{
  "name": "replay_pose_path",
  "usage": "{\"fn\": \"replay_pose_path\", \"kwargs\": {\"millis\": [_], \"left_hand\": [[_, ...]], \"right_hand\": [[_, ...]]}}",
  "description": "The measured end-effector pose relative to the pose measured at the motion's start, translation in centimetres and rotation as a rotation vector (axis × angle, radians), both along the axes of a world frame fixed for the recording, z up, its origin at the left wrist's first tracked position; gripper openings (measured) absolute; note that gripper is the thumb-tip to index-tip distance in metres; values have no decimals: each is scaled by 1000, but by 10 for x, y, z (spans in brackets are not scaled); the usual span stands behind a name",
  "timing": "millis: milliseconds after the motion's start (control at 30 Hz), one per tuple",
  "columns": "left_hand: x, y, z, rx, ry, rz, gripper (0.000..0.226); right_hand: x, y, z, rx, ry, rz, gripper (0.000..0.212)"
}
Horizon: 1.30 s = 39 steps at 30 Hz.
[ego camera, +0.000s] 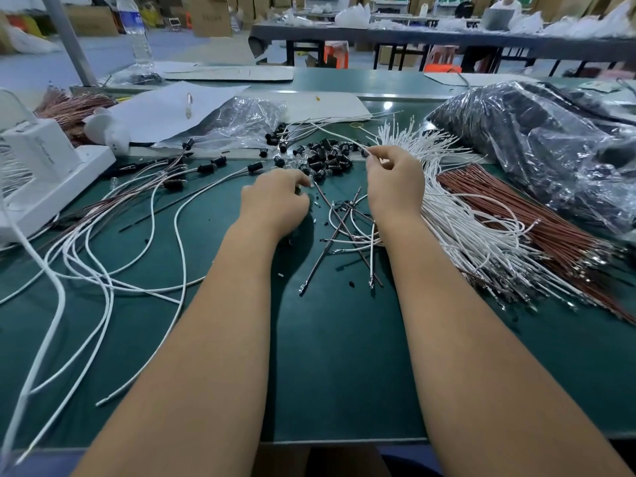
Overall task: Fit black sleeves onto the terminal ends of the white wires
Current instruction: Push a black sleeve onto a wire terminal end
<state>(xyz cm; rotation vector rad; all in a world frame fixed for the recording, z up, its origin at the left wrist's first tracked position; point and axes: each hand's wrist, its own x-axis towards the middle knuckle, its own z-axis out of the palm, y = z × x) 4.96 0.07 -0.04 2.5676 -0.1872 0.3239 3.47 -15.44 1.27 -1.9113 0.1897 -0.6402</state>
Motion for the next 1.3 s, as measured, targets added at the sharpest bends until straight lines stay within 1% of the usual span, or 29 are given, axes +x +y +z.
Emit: {"fn": "replay_pose_path", "kwargs": {"millis": [133,200,267,367,467,533,667,767,867,1000,1067,1133,1300], "left_hand": [[5,-4,-5,78,3,26,46],[6,-5,-7,34,1,22,52],[8,-6,-8,-8,7,21,56],[15,-10,-3,-16,20,57,59],[27,-12,1,-59,27,26,59],[41,-13,4,-22,16,-13,56],[76,-22,12,127,-10,-103,50],[103,-31,15,132,-6,-172,51],[129,-38,14,179,4,-179,53],[153,-48,10,265,162,-137,58],[155,-51,9,298,216,-136,57],[153,-51,10,273,211,-141,53],[131,-37,6,132,146,-175,43]], "right_hand": [[-2,-1,-3,-162,81,-40,34],[-3,1,-4,-242,124,-19,39],[-6,3,-4,-280,144,7,42],[-8,3,-1,-234,161,30,43],[-10,5,-3,-183,147,45,42],[-11,7,-3,-80,89,15,36],[-11,5,0,180,5,-142,28],[-9,4,0,275,-4,-187,26],[-6,5,-3,282,-1,-199,24],[3,7,-4,238,3,-190,24],[8,8,-3,227,13,-190,23],[11,9,-3,231,26,-190,23],[13,11,-2,229,46,-180,24]]}}
